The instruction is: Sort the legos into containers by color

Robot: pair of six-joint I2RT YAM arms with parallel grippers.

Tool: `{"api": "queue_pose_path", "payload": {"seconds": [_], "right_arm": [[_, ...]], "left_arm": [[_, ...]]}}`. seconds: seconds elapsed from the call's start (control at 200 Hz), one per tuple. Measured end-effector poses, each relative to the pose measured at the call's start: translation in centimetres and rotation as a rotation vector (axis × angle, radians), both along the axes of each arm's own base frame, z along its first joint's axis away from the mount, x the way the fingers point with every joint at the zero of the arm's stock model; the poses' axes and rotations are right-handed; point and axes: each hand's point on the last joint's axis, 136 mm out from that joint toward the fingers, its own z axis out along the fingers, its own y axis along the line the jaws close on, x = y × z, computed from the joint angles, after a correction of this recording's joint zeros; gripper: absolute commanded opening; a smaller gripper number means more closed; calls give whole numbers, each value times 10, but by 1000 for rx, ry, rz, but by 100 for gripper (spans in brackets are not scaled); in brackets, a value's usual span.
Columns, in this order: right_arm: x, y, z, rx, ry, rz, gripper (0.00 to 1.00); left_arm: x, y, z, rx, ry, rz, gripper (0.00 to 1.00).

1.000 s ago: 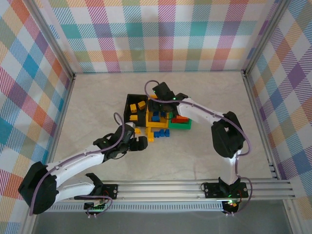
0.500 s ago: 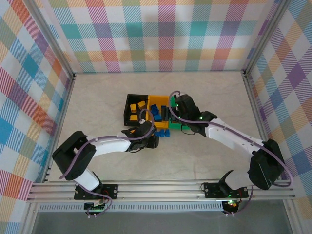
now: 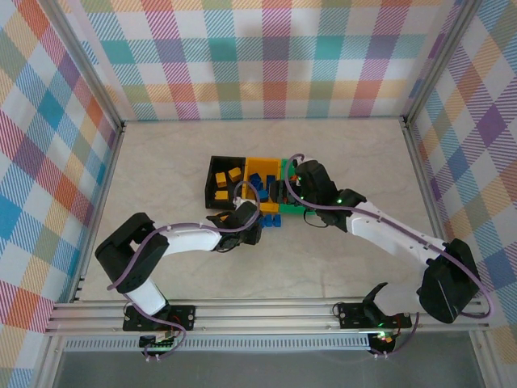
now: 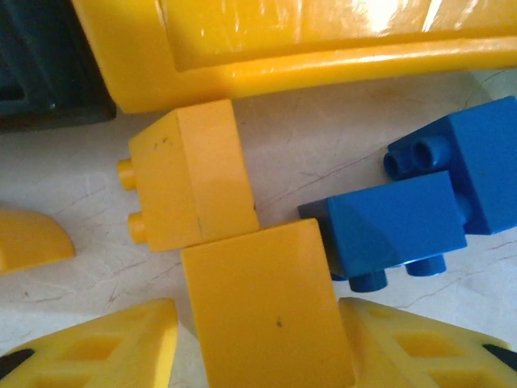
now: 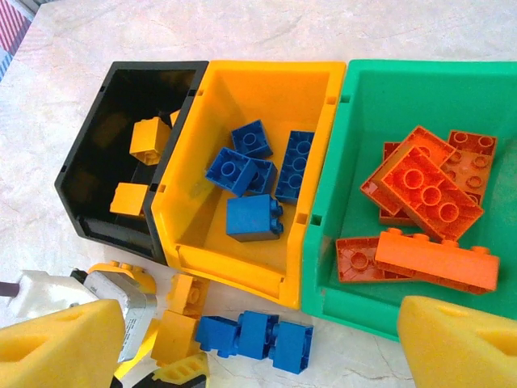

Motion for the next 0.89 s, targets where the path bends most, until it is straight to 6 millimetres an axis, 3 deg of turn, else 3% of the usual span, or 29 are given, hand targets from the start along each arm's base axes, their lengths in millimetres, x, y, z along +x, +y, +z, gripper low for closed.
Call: {"api": "queue_pose_path", "payload": {"seconds": [0.12,0.245,0.405,0.515,0.62,0.745,0.895], "right_arm": [[-1,-1,-1,-2,2,0,88],[-2,-3,-5,-9,5,-4,88],[-3,-6,-3,-6,-5,-15,88],[-4,-7,-1,6,-11,-21,88],[-6,-10,-3,14,-15,-25,88],[-11,-14,-11,13,-1,-32,88],[-14,-17,-22,7,23,-41,88]], "left_arm": [[2,-6,4,-11,-25,-17,40],[1,-7,5,-14,-36,-23,36],[-17,3,10,-18,-34,-27,33],[-33,12,33,-55,-49,-20,33],[-36,28,74,-96,-117,18,34],[-16,50,121,-128,-189,108,33],[36,77,144,-104,-224,250,35]]}}
